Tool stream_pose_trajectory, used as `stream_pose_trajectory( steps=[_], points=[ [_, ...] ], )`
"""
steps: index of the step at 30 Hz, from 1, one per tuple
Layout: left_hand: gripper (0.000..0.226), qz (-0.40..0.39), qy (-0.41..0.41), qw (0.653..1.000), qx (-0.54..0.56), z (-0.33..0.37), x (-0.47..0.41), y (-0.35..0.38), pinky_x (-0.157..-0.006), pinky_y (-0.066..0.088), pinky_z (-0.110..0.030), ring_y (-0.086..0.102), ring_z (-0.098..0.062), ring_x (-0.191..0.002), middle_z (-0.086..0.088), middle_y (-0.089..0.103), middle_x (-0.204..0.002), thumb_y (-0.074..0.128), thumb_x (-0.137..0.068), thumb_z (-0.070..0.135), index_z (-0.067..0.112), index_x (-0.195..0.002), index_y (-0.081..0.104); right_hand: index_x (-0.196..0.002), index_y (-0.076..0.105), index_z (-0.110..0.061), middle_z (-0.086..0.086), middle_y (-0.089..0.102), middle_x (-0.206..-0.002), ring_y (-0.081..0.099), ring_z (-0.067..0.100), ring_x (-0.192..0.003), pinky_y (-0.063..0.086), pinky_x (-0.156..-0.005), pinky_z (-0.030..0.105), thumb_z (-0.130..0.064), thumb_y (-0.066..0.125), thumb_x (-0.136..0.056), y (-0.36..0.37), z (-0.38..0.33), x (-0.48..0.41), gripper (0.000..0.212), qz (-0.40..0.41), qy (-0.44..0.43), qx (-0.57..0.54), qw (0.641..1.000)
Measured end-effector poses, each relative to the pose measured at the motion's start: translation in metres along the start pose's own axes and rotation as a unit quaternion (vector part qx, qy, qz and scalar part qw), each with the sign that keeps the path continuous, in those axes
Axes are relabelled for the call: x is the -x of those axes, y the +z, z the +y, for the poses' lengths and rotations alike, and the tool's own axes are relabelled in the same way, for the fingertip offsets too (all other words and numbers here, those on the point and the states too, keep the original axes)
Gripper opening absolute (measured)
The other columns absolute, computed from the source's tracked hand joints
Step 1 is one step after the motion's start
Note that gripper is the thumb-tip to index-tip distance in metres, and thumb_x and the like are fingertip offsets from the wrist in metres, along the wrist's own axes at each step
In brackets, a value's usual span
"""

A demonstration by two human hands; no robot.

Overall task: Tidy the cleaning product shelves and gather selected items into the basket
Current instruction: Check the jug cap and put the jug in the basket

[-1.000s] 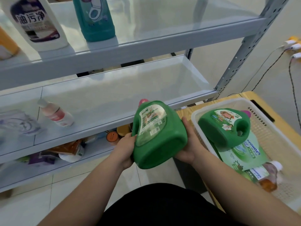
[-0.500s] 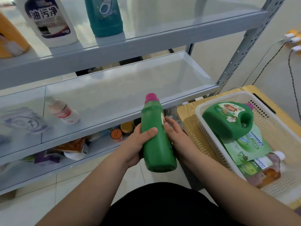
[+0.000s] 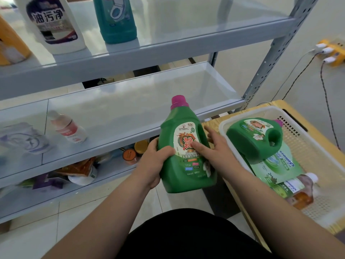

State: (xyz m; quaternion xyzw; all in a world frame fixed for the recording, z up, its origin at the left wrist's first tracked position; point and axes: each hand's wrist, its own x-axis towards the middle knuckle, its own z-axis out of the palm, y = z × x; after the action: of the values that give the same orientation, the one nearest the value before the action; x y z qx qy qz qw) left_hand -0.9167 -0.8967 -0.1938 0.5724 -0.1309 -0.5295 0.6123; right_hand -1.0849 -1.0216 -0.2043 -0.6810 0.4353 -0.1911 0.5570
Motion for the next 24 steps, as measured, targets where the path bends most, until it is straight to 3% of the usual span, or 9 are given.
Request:
stream_pose_trajectory(
  steps=[3, 6, 8, 10, 15, 17, 19, 22, 24],
  points=[
    [0.087, -0.006, -0.024, 0.999, 0.034, -0.001, 0.002, -0.002, -0.093, 0.056, -0.062, 0.070, -0.039, -0.102, -0.025, 0.068, -0.123, 0.072, -0.052, 0.029, 0.007, -0.134, 0.055, -0.135, 0.055, -0.042, -0.003, 0.073, -0.124, 0.075, 0.017, -0.102, 0.062, -0.080, 0.033, -0.065, 0.072, -0.082, -0.018, 0.000, -0.003, 0.060, -0.038, 0.032, -0.070, 0.996],
    [0.080, -0.015, -0.043, 0.998, 0.048, 0.000, 0.001, -0.004, -0.092, 0.056, -0.057, 0.069, -0.036, -0.100, -0.026, 0.068, -0.124, 0.068, -0.063, 0.028, 0.003, -0.137, 0.053, -0.117, 0.064, -0.043, -0.006, 0.079, -0.094, 0.077, 0.015, -0.078, 0.059, -0.059, 0.026, -0.039, 0.065, -0.100, -0.027, 0.007, -0.007, 0.018, -0.024, 0.054, -0.126, 0.990],
    [0.073, -0.030, -0.037, 0.998, 0.033, 0.001, -0.001, -0.005, -0.087, 0.061, -0.052, 0.071, -0.035, -0.099, -0.020, 0.072, -0.117, 0.069, -0.069, 0.027, 0.003, -0.136, 0.054, -0.101, 0.067, -0.055, -0.014, 0.075, -0.081, 0.072, 0.005, -0.068, 0.054, -0.057, 0.023, -0.036, 0.056, -0.105, -0.026, 0.009, -0.009, 0.023, -0.002, 0.044, -0.117, 0.992],
    [0.074, -0.041, -0.026, 0.999, -0.001, 0.003, -0.003, -0.006, -0.080, 0.063, -0.046, 0.074, -0.035, -0.101, -0.015, 0.075, -0.117, 0.082, -0.068, 0.027, 0.009, -0.135, 0.054, -0.098, 0.064, -0.062, -0.020, 0.071, -0.075, 0.068, 0.000, -0.065, 0.052, -0.056, 0.018, -0.034, 0.049, -0.108, -0.022, 0.007, -0.007, 0.033, 0.014, 0.033, -0.098, 0.995],
    [0.100, -0.023, 0.034, 0.984, -0.171, 0.012, -0.002, -0.014, -0.077, 0.063, -0.034, 0.076, -0.023, -0.100, 0.002, 0.077, -0.113, 0.100, -0.045, 0.039, 0.024, -0.132, 0.055, -0.113, 0.059, -0.054, -0.019, 0.073, -0.103, 0.069, 0.007, -0.102, 0.052, -0.076, 0.025, -0.037, 0.049, -0.108, -0.017, 0.005, -0.006, 0.021, -0.009, 0.006, -0.054, 0.998],
    [0.095, 0.025, 0.089, 0.938, -0.334, 0.012, 0.001, -0.015, -0.074, 0.056, -0.022, 0.070, -0.006, -0.095, 0.016, 0.072, -0.109, 0.093, -0.043, 0.054, 0.038, -0.127, 0.051, -0.110, 0.061, -0.051, -0.026, 0.072, -0.104, 0.067, 0.003, -0.106, 0.050, -0.082, 0.025, -0.044, 0.049, -0.106, -0.017, 0.000, -0.006, 0.015, -0.026, 0.002, -0.041, 0.999],
    [0.088, 0.063, 0.155, 0.862, -0.479, 0.006, 0.006, -0.014, -0.071, 0.043, -0.014, 0.057, 0.006, -0.091, 0.027, 0.058, -0.106, 0.082, -0.047, 0.066, 0.047, -0.122, 0.041, -0.112, 0.060, -0.050, -0.024, 0.070, -0.109, 0.065, 0.000, -0.105, 0.051, -0.087, 0.028, -0.051, 0.048, -0.102, -0.020, -0.006, -0.008, 0.016, -0.018, -0.020, -0.031, 0.999],
    [0.078, 0.083, 0.252, 0.770, -0.580, -0.009, 0.009, -0.019, -0.074, 0.038, -0.020, 0.049, -0.002, -0.099, 0.026, 0.046, -0.106, 0.080, -0.061, 0.059, 0.040, -0.125, 0.041, -0.112, 0.059, -0.043, -0.007, 0.068, -0.109, 0.066, 0.013, -0.099, 0.049, -0.077, 0.028, -0.063, 0.050, -0.090, -0.022, -0.016, -0.015, 0.031, 0.008, -0.044, -0.013, 0.999],
    [0.078, 0.086, 0.273, 0.750, -0.596, -0.016, 0.008, -0.029, -0.081, 0.038, -0.025, 0.049, -0.007, -0.105, 0.018, 0.050, -0.113, 0.084, -0.065, 0.050, 0.033, -0.130, 0.043, -0.109, 0.056, -0.044, -0.010, 0.066, -0.105, 0.065, 0.007, -0.093, 0.047, -0.072, 0.024, -0.067, 0.052, -0.090, -0.021, -0.018, -0.019, 0.031, 0.016, -0.061, 0.026, 0.998]
  ],
)
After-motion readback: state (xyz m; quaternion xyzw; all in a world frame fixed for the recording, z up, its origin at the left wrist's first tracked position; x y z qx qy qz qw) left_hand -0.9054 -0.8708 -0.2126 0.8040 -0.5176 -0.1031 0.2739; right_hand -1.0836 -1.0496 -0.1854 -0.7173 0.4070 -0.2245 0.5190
